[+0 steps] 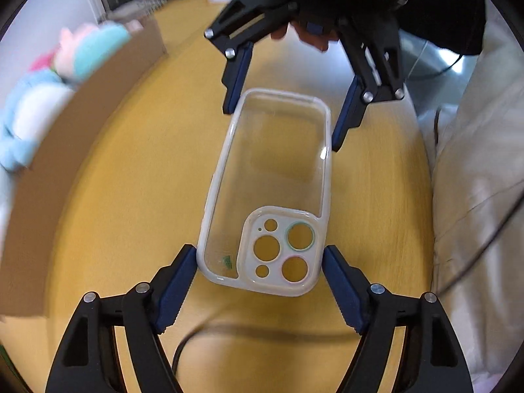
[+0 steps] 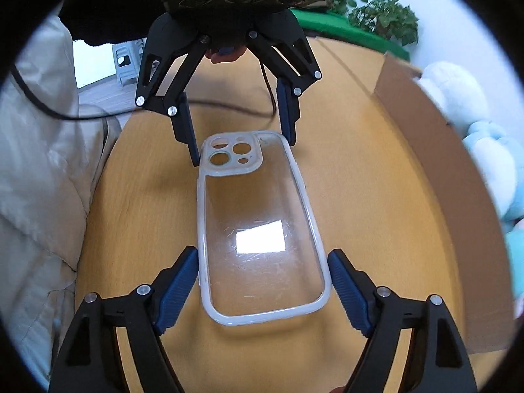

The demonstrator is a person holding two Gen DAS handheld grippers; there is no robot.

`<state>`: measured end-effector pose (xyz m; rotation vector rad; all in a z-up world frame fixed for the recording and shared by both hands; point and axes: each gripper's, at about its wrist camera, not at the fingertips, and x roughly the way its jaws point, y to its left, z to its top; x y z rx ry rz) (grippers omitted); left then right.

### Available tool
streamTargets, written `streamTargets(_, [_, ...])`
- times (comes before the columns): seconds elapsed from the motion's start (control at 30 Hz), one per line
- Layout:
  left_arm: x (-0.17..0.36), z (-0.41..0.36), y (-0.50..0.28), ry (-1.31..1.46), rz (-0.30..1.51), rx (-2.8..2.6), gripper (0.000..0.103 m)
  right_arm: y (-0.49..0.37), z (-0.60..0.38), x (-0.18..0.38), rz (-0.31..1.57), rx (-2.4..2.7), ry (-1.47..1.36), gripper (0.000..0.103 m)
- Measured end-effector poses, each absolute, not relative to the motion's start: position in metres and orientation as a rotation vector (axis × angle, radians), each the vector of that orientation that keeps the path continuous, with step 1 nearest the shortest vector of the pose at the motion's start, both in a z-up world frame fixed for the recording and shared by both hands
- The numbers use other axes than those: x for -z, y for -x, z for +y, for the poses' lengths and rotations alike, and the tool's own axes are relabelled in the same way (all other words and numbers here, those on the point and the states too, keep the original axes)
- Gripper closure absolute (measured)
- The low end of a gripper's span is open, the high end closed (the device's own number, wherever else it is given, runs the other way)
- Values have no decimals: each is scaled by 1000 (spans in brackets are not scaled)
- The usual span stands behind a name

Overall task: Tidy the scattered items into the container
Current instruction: 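Carry the phone case over the box, drop it onto the toys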

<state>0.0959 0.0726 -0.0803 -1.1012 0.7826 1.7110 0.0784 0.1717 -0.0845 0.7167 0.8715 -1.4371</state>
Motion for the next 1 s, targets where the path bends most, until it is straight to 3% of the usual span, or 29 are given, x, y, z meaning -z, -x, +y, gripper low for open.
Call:
streamTargets(0.43, [-67,27,71,835,1067,-1835,21,74,159,-33,1029,1585,-486,24])
streamTargets(0.67, [-61,17,194,865,1072,-1804,21,181,140,-32,1030,1606,-534,24])
streamTargets(0.87, [-7,25,265,1001,1064,-1761,20,240,131,13,1010,1583,-667,24])
streamTargets(0.9, [2,26,274,1027,1045,-1763,28,244,130,17,993,1580,-686,24])
streamTargets(1.0, [12,23,280,1054,1004,-1777,29,247,132,16,909,1597,-694,24])
